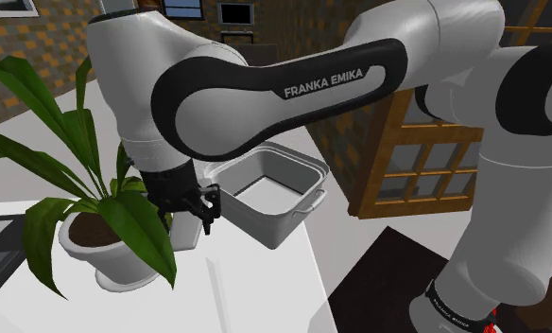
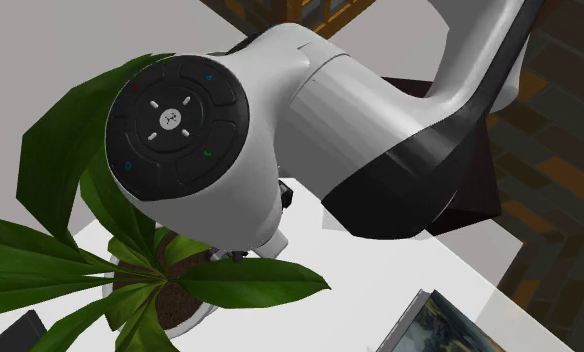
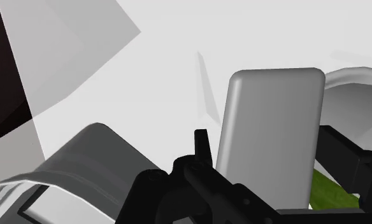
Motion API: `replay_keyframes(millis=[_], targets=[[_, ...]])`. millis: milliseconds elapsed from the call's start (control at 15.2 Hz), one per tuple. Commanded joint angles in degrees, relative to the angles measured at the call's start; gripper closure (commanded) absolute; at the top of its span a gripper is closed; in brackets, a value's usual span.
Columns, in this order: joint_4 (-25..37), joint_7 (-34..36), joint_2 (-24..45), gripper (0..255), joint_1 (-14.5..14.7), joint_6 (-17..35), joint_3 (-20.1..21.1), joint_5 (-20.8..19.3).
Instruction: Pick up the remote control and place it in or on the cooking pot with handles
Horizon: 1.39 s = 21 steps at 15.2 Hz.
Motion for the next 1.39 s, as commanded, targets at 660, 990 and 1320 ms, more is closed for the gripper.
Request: replay_keyframes(millis=[660, 990, 1320], targets=[[10.7, -0.1, 1.3, 255, 2.4, -9.6, 0.2, -0.8], [-0.9, -9.4, -10.0, 255, -8.1, -5.4, -0.3, 7.5], [-9.5, -19.9, -19.8, 255, -14.4, -3.2, -4.1, 14.6]])
